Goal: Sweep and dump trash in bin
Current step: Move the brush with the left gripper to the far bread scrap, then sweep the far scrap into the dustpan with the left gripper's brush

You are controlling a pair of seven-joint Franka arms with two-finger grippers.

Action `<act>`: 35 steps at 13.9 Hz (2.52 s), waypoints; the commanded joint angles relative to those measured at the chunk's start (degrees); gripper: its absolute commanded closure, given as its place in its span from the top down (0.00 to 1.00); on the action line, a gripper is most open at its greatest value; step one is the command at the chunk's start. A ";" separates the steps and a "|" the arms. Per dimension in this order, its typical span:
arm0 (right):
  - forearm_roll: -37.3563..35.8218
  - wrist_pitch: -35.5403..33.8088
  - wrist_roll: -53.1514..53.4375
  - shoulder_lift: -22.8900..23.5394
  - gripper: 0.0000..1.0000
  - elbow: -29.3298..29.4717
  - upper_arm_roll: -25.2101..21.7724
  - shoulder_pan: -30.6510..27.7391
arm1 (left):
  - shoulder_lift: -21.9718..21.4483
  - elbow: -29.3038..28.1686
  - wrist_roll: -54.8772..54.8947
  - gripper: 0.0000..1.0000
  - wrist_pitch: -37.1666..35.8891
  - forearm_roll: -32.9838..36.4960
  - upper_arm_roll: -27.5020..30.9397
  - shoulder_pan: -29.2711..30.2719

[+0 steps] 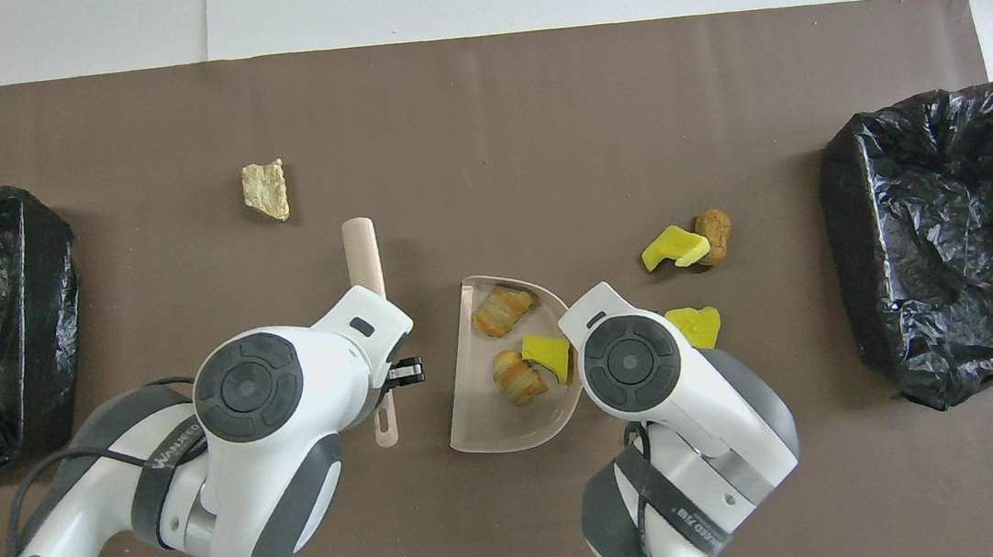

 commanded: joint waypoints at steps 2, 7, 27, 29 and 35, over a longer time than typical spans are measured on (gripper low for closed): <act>0.79 1.29 0.69 0.44 0.00 -0.33 0.33 -0.07 | 6.32 9.54 15.44 0.00 -4.70 2.57 -0.55 9.03; 0.70 1.29 0.69 0.43 0.00 -0.33 0.33 -0.07 | 13.18 20.26 30.13 0.00 -6.19 5.19 -0.55 17.04; 0.79 1.46 0.77 0.44 0.00 -0.33 0.33 -0.07 | 17.51 18.01 43.18 0.00 -6.46 11.89 -1.26 19.53; 2.53 1.55 0.69 0.44 0.00 -0.33 0.33 -0.07 | 14.35 12.66 40.80 0.00 -6.37 11.71 -1.26 16.28; 2.89 1.55 0.60 0.44 0.00 -0.33 0.33 -0.07 | 7.40 2.46 27.63 0.00 -6.98 5.76 -1.26 3.98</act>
